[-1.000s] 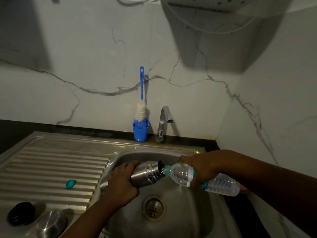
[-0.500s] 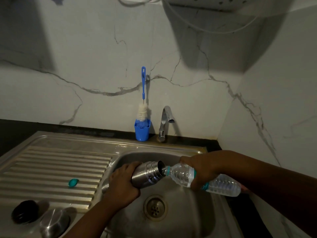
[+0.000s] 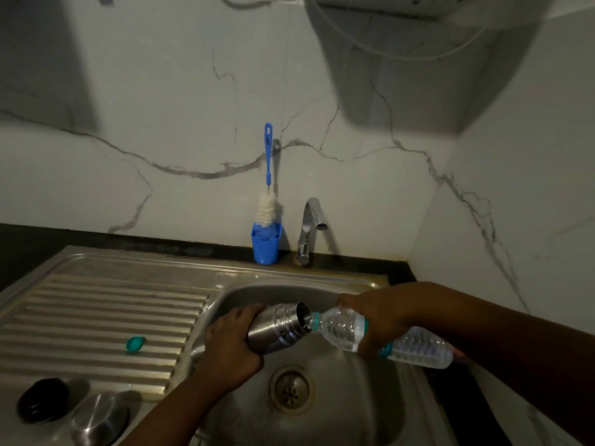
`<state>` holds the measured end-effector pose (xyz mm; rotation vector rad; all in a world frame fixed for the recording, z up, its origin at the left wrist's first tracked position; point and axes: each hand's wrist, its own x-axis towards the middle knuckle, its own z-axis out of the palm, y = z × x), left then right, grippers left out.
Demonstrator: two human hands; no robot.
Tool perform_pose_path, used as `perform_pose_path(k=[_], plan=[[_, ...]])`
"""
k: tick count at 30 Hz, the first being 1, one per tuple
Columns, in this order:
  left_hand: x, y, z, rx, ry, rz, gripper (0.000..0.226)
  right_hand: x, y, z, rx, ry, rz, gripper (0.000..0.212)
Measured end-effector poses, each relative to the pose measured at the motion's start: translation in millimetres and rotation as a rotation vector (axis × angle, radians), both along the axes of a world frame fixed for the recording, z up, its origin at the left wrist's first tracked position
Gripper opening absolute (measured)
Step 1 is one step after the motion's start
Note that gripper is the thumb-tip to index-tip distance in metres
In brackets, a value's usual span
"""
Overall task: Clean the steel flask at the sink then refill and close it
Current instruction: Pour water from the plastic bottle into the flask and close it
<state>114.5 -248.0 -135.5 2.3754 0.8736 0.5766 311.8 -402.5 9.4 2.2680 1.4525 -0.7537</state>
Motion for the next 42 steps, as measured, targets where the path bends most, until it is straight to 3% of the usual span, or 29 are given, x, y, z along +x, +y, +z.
perform_pose_path(k=[42], plan=[[0, 0, 0, 0.003, 0.021, -0.014, 0.093, -10, -1, 13, -0.034, -0.062, 0.026, 0.081]])
